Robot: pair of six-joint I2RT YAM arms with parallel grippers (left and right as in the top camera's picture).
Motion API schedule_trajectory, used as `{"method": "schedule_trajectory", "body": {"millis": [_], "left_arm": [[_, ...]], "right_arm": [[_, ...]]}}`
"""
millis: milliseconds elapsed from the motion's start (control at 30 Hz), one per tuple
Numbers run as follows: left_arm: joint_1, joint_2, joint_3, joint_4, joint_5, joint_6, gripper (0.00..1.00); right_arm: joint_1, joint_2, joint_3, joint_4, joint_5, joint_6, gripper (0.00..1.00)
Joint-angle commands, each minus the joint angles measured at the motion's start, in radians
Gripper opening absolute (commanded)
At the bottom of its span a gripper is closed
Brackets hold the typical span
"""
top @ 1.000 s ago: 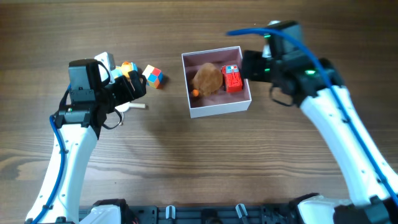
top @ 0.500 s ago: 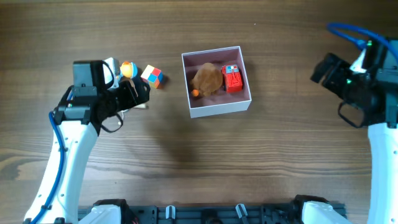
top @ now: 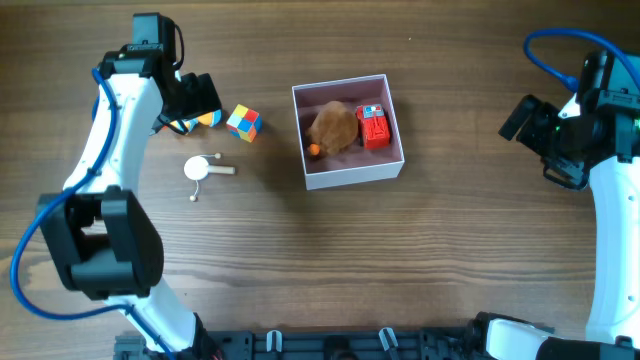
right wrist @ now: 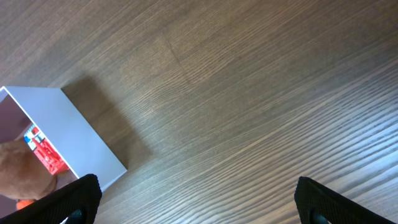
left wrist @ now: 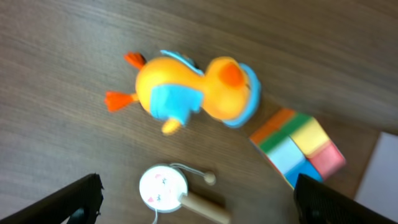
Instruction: Pack container
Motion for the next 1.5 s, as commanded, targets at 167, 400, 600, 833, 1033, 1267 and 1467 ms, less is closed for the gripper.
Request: {"method": "schedule_trajectory", "body": {"millis": [167,400,600,833,1033,1267,1467], "left_arm": [[0.064,0.109,0.024,0.138,-0.017,-0.016,1.00],[0.167,0.190,0.024,0.158,0.148,0.032,1.00],[0.151,0.257,0.024,0.180,0.154,0.071,0.93],[0.143,0.265,0.024,0.201,0.160,0.146,0.51],[0.107,0.265,0.024,0.203,0.221,0.319,0.11],[0.101,0.146,0.024,0.130,0.217,0.325,0.04],[0.055,-0.121,0.025,0.039,0.217,0.306,0.04]], "right_arm": [[-0.002,0.006,0.010,-0.023,-0.008,0.006,0.99],[-0.002,0.006,0.010,-0.024,0.003,-0.020,1.00],[-0.002,0.006,0.010,-0.035,0.003,-0.020,1.00],[-0.002,0.006,0.010,-0.052,0.002,-0.019,1.00],[-0.002,0.006,0.010,-0.067,0.003,-0.020,1.00],[-0.002,0.006,0.010,-0.072,0.003,-0.027,1.00],[-0.002,0.006,0.010,-0.075,0.003,-0.045,1.00]]}}
